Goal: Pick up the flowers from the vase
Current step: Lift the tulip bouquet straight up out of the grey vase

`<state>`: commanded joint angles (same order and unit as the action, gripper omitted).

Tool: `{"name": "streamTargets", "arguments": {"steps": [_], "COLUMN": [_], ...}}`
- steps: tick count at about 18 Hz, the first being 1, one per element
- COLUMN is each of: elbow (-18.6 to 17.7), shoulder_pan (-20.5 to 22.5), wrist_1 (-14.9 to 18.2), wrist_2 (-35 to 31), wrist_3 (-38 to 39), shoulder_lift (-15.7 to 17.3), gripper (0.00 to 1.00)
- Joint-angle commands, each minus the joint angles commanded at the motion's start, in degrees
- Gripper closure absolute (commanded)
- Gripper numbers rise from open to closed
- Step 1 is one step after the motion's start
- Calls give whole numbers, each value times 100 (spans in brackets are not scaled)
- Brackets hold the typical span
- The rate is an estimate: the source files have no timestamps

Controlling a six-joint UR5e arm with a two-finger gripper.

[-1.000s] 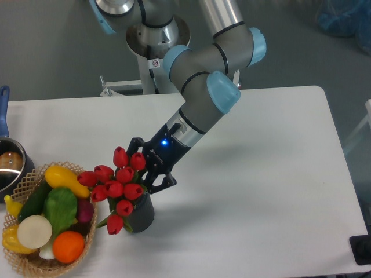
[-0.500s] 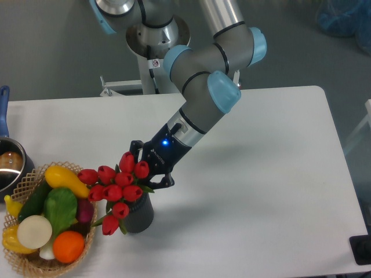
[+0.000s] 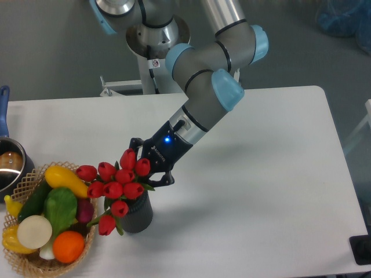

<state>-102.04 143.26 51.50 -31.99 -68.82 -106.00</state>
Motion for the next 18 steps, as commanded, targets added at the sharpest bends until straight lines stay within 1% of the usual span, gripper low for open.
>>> {"name": "streamTargets", "arguments": {"steps": [2, 6, 8, 11, 15, 18], "elbow": [0, 0, 0, -44, -18, 53], "shoulder_pan": [26, 105, 245, 334, 360, 378], "wrist_1": [9, -9, 0, 0, -18, -26], "wrist_2": [9, 9, 9, 18, 447, 545], "wrist_3": [44, 412, 509, 606, 606, 615], "shoulder_lift": [114, 343, 448, 615, 651, 660], "gripper": [75, 75, 75, 75, 75, 75]}}
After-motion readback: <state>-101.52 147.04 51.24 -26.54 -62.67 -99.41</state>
